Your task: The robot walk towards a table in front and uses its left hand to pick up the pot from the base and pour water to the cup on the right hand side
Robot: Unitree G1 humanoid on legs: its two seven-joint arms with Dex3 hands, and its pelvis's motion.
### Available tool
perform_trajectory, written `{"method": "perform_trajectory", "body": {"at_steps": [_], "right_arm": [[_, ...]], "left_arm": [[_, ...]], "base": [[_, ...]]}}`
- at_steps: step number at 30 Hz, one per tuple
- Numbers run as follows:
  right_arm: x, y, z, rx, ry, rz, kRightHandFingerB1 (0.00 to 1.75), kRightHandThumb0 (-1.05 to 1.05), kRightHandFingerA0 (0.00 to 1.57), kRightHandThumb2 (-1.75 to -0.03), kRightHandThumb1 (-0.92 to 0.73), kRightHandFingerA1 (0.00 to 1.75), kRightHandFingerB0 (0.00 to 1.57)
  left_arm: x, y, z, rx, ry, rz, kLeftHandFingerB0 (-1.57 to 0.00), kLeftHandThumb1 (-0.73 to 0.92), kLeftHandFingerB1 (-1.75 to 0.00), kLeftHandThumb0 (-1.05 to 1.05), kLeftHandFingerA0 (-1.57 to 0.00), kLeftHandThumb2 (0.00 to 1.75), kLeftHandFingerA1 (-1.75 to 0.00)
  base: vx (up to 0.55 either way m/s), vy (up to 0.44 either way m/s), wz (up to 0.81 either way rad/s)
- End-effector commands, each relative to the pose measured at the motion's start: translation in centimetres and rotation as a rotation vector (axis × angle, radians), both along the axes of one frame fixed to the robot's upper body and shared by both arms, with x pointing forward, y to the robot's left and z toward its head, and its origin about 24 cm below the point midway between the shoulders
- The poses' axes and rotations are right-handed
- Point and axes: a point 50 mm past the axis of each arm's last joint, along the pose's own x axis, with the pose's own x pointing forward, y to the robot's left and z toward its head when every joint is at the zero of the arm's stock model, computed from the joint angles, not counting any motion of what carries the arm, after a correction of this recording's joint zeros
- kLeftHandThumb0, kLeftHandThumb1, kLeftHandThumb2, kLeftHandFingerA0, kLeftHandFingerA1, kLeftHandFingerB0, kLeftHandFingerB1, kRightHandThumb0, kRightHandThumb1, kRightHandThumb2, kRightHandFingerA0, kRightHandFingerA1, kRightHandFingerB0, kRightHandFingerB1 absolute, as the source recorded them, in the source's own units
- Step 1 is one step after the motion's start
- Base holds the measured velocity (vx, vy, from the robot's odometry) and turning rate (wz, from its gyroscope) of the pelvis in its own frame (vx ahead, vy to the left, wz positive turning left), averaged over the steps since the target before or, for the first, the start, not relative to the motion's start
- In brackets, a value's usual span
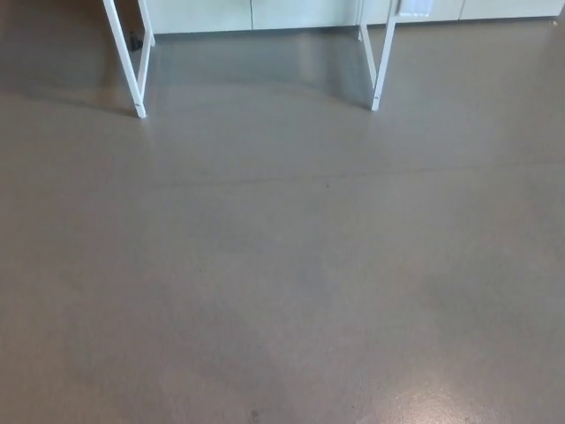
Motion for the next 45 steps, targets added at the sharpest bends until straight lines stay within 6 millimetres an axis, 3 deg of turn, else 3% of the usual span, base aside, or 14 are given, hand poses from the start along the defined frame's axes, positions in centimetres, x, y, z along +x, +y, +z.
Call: {"method": "perform_trajectory", "body": {"at_steps": [1, 3, 7, 8, 9, 27, 34, 35, 36, 39, 40, 41, 42, 45], "right_arm": [[-0.8, -0.6, 0.1, -0.005, -0.02, -0.01, 0.79, -0.67, 0.8, -0.95, -0.26, 0.93, 0.46], [-1.0, -0.6, 0.0, -0.01, -0.012, -0.005, 0.82, -0.66, 0.79, -0.85, -0.34, 0.94, 0.44], [-1.2, -0.6, 0.0, 0.0, -0.016, -0.019, 0.77, -0.64, 0.79, -0.83, -0.32, 0.92, 0.45], [-1.3, -0.6, 0.0, 0.008, -0.018, -0.029, 0.77, -0.64, 0.79, -0.83, -0.32, 0.92, 0.45], [-1.3, -0.6, 0.0, 0.007, -0.018, -0.029, 0.75, -0.64, 0.77, -0.96, -0.28, 0.89, 0.46], [-1.5, -0.6, -0.1, 0.017, -0.004, -0.001, 0.75, -0.62, 0.9, -0.9, -0.23, 0.91, 0.56], [-1.2, -0.5, 0.0, 0.03, -0.017, 0.001, 0.76, -0.62, 0.9, -0.9, -0.22, 0.92, 0.57], [-1.2, -0.5, 0.0, 0.027, -0.011, -0.003, 0.74, -0.6, 0.92, -0.78, -0.28, 0.89, 0.58], [-1.2, -0.5, 0.0, 0.029, -0.011, 0.001, 0.75, -0.63, 0.9, -0.91, -0.22, 0.91, 0.56], [-1.2, -0.4, 0.0, 0.033, -0.014, 0.01, 0.75, -0.62, 0.91, -0.9, -0.23, 0.91, 0.57], [-1.2, -0.4, 0.0, 0.034, -0.014, 0.008, 0.73, -0.62, 0.92, -0.78, -0.28, 0.88, 0.6], [-1.2, -0.4, 0.0, 0.035, -0.014, 0.006, 0.73, -0.62, 0.92, -0.78, -0.28, 0.88, 0.6], [-1.2, -0.4, 0.0, 0.036, -0.012, 0.011, 0.76, -0.63, 0.92, -0.9, -0.22, 0.9, 0.6], [-1.3, -0.3, -0.1, 0.033, -0.005, 0.024, 0.76, -0.63, 0.91, -0.91, -0.23, 0.89, 0.6]], "left_arm": [[-0.7, 0.7, 0.5, 0.062, -0.029, -0.043, -0.41, 0.54, -0.43, -0.33, -0.53, 0.67, -0.47], [-1.1, 0.7, 0.5, 0.081, -0.016, -0.048, -0.43, 0.62, -0.37, -0.24, -0.57, 0.59, -0.42], [-1.1, 0.7, 0.4, 0.078, -0.012, -0.047, -0.42, 0.63, -0.36, -0.24, -0.55, 0.59, -0.42], [-1.1, 0.7, 0.4, 0.074, -0.01, -0.043, -0.42, 0.63, -0.36, -0.24, -0.55, 0.59, -0.42], [-1.1, 0.6, 0.4, 0.075, -0.009, -0.043, -0.42, 0.63, -0.36, -0.25, -0.56, 0.59, -0.42], [-1.3, 0.5, 0.2, 0.055, 0.007, -0.046, -0.44, 0.61, -0.37, -0.26, -0.56, 0.58, -0.41], [-0.5, 0.7, 0.4, 0.059, 0.002, -0.067, -0.45, 0.61, -0.38, -0.26, -0.56, 0.58, -0.42], [-0.4, 0.7, 0.4, 0.061, 0.008, -0.069, -0.45, 0.6, -0.38, -0.25, -0.57, 0.58, -0.42], [-0.4, 0.7, 0.4, 0.062, 0.009, -0.067, -0.45, 0.59, -0.38, -0.24, -0.57, 0.58, -0.42], [-0.3, 0.7, 0.4, 0.061, 0.007, -0.062, -0.45, 0.59, -0.38, -0.23, -0.57, 0.58, -0.42], [-0.3, 0.7, 0.4, 0.062, 0.008, -0.064, -0.45, 0.59, -0.38, -0.23, -0.57, 0.58, -0.42], [-0.3, 0.8, 0.4, 0.063, 0.009, -0.067, -0.45, 0.59, -0.38, -0.23, -0.57, 0.58, -0.42], [-0.3, 0.8, 0.4, 0.066, 0.01, -0.066, -0.45, 0.59, -0.38, -0.23, -0.58, 0.58, -0.42], [-0.5, 0.8, 0.4, 0.063, 0.009, -0.069, -0.45, 0.59, -0.38, -0.24, -0.57, 0.58, -0.42]], "base": [[0.0, 0.0, 0.0], [0.0, 0.0, 0.0], [0.0, 0.0, 0.0], [0.02, 0.0, -0.12], [0.03, -0.001, 0.16], [0.13, -0.1, 0.03], [0.21, 0.021, -0.06], [0.26, 0.17, -0.09], [0.32, 0.201, -0.15], [0.38, 0.299, -0.22], [0.28, 0.365, -0.22], [0.3, 0.208, -0.01], [0.39, 0.121, 0.07], [0.32, 0.048, 0.06]]}}
